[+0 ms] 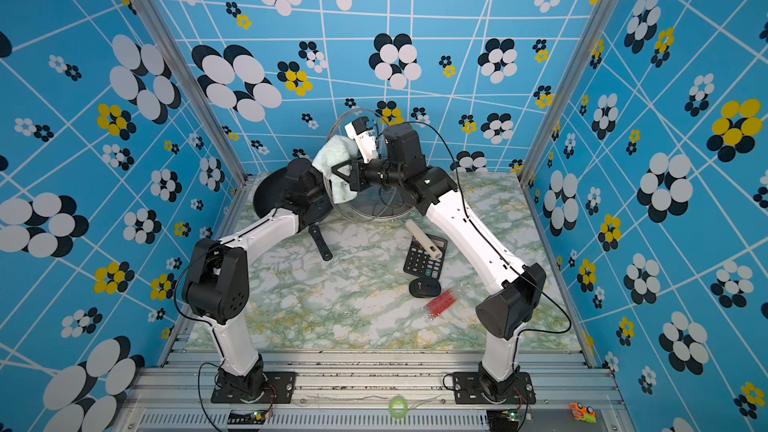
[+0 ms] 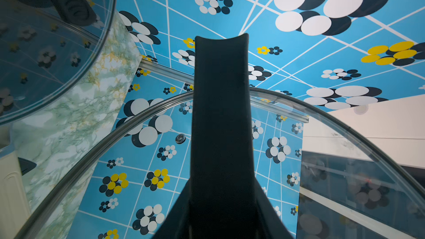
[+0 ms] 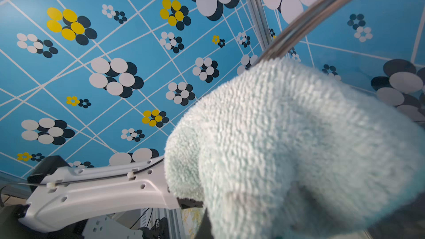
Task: Wipe the pot lid with a cloth
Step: Wipe the pot lid.
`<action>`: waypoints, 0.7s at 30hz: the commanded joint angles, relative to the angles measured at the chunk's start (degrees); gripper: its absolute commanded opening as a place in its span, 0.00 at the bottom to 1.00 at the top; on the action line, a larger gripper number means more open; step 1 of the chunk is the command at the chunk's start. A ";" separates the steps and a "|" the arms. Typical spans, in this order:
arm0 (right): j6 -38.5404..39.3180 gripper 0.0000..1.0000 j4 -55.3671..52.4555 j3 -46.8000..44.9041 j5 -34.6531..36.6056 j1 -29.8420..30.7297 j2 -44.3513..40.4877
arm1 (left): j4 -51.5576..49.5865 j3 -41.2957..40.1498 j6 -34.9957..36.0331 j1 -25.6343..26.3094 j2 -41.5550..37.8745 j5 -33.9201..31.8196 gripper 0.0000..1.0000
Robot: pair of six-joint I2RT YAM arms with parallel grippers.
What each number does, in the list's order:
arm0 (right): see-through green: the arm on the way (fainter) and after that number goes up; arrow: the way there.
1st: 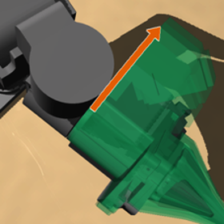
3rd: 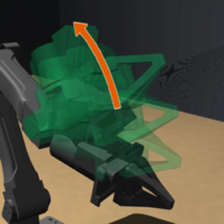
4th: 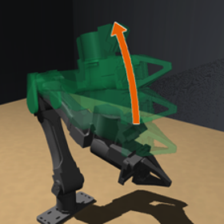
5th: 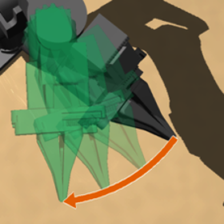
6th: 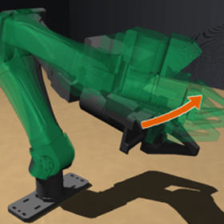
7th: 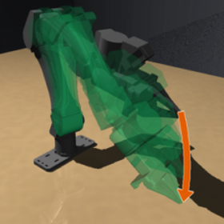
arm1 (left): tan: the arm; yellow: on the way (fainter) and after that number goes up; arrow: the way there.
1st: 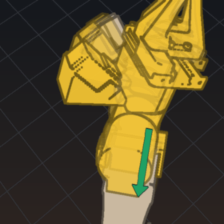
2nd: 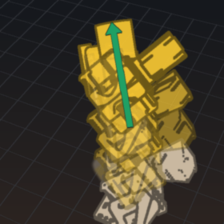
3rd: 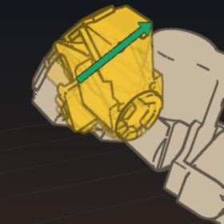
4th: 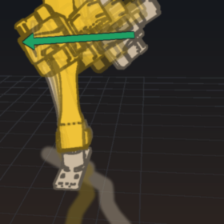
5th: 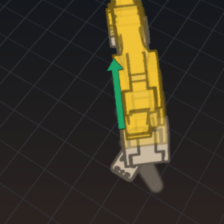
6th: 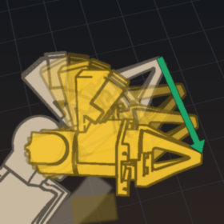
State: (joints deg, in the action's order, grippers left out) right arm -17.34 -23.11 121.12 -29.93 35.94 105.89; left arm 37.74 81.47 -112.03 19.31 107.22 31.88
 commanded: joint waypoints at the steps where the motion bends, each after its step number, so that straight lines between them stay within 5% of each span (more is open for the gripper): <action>1: 0.17 0.00 3.10 7.28 1.33 -3.45 4.17 | 12.40 4.86 0.06 2.02 -1.33 1.91 0.00; 12: -4.78 0.00 -0.42 32.26 2.67 -13.06 23.00 | 18.76 10.94 -1.11 3.46 0.68 9.76 0.00; 16: -4.28 0.00 -2.74 30.46 4.24 -14.54 23.47 | 18.34 11.42 -0.48 2.74 0.09 10.09 0.00; 21: -2.38 0.00 -1.54 17.34 6.39 -14.67 19.25 | 18.93 16.86 -0.85 1.54 2.15 10.53 0.00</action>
State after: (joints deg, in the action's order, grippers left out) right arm -21.06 -22.33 145.80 -28.23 21.56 125.27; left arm 40.49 89.54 -115.72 20.25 111.90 36.42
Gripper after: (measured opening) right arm 0.072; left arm 0.352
